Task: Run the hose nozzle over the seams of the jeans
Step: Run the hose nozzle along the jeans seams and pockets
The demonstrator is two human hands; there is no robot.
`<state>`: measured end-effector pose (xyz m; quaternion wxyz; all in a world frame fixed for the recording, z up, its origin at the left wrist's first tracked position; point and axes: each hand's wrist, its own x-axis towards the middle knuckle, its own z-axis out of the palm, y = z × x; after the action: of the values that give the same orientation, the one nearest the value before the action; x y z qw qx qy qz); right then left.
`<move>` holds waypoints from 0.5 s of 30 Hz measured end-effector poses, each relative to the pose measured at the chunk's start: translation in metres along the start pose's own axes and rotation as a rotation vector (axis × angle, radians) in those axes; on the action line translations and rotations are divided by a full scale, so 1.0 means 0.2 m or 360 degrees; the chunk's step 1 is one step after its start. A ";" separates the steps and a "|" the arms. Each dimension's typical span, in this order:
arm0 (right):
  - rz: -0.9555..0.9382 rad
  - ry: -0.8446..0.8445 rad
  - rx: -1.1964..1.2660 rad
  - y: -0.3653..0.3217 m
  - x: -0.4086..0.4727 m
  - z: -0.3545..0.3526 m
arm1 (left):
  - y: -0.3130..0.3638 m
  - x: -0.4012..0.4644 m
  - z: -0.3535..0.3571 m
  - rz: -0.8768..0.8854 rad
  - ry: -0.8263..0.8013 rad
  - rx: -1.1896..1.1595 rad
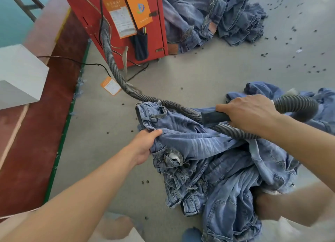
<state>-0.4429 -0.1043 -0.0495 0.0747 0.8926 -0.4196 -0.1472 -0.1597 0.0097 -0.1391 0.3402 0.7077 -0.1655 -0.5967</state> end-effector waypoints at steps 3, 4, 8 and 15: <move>-0.0162 -0.0115 -0.0001 0.00 0.01 0.06 | -0.02 -0.03 -0.02 0.0037 -0.0091 -0.0017; -0.0229 -0.0148 0.0003 -0.02 0.02 0.08 | -0.03 -0.03 -0.03 0.0059 -0.0114 -0.0009; -0.0301 -0.0102 0.0130 -0.16 0.03 0.11 | -0.04 -0.06 -0.04 0.0191 -0.0184 0.0108; -0.0201 -0.0017 0.0732 -0.03 0.07 -0.07 | -0.08 -0.13 0.12 -0.0232 -0.0118 0.0014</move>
<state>-0.4241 -0.1114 -0.0401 -0.1421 0.9097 -0.3859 -0.0568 -0.1917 0.0308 -0.1335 0.2863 0.6967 -0.1287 -0.6451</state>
